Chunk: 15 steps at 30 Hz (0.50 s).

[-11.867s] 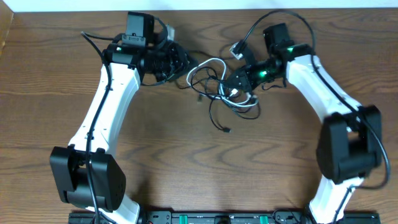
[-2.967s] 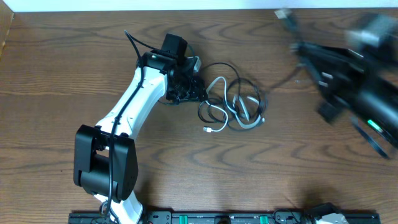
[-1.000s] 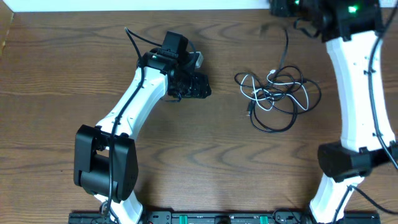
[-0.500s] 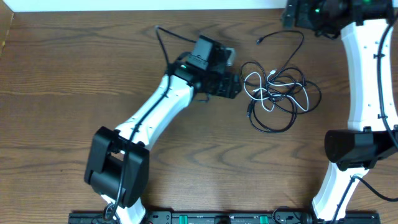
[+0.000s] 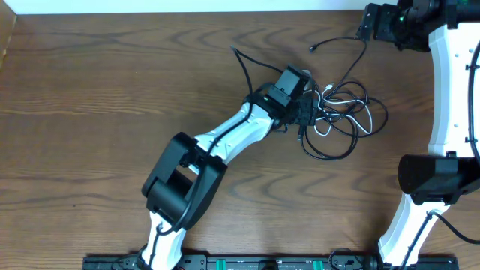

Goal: Untangle cables

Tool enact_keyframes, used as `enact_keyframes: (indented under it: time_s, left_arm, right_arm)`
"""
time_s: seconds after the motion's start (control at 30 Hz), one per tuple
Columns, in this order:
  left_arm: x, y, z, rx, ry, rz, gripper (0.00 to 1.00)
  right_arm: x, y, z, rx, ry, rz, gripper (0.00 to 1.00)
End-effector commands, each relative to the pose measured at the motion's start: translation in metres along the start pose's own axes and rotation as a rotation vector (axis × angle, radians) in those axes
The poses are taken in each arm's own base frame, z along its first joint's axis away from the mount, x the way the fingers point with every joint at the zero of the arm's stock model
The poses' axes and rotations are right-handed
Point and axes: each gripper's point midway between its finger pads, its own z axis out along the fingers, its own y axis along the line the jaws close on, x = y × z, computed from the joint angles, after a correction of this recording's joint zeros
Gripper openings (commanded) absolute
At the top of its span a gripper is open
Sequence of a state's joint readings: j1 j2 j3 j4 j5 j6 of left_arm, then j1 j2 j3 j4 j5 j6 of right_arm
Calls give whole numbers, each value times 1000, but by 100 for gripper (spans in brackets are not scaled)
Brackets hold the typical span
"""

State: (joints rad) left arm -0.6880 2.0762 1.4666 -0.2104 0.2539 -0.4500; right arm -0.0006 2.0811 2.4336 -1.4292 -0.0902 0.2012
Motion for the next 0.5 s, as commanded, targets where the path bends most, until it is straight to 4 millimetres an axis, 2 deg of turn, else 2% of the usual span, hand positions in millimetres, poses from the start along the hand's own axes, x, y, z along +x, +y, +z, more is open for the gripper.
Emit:
enact_keyframes:
  time_s: [0.0,0.2,0.4,0.47]
  left_arm:
    - [-4,-9,7,-13,-41,4,69]
    - [-8,-18,7,7,-68,18,69]
    - [-12,-4,11,-74,-107,14,69]
    - [-12,-3,12,-75,-105,13,69]
  right_arm:
    - [1,5,-8,-6,-10,-33,99]
    - [13,2,4,4,43,-29,99]
    - [29,-2,27,10,113,-40,99]
    - [32,3,35,-21,125,-57,99]
